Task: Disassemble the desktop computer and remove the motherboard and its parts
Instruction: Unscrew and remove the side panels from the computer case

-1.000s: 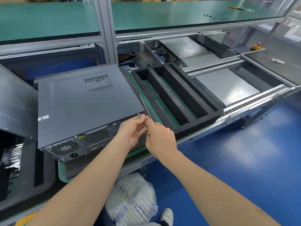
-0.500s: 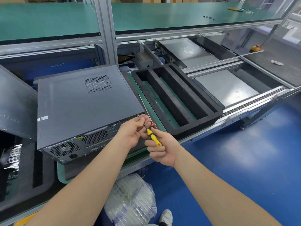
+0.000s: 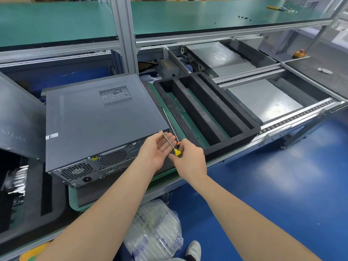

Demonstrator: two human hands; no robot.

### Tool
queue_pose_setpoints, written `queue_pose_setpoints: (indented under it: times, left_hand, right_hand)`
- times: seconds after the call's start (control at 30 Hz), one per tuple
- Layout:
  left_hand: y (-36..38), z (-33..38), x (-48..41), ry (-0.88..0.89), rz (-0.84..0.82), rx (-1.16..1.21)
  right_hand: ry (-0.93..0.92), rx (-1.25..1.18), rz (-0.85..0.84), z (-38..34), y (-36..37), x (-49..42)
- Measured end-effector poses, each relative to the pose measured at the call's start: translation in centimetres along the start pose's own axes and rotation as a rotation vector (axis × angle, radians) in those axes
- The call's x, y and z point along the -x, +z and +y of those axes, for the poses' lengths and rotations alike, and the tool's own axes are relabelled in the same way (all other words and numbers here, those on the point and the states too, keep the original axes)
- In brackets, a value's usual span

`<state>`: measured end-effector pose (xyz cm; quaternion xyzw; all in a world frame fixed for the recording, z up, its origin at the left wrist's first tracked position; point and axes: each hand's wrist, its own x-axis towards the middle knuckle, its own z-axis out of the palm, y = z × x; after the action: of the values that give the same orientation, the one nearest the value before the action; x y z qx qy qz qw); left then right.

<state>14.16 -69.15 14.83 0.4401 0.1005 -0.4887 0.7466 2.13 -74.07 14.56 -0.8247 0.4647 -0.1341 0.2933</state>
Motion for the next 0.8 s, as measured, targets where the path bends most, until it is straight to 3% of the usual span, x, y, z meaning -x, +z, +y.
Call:
queue_pose_setpoints:
  times: [0.47,0.8]
  left_hand:
    - [0.0,-1.1,0.7,0.03,0.022,-0.019]
    - [-6.4,1.0,2.9,0.183,0.001,0.028]
  right_hand:
    - [-0.044,-0.07,-0.057,1.7,1.1,0.6]
    - [-0.254,-0.262,-0.316,0.8,3.4,2.7]
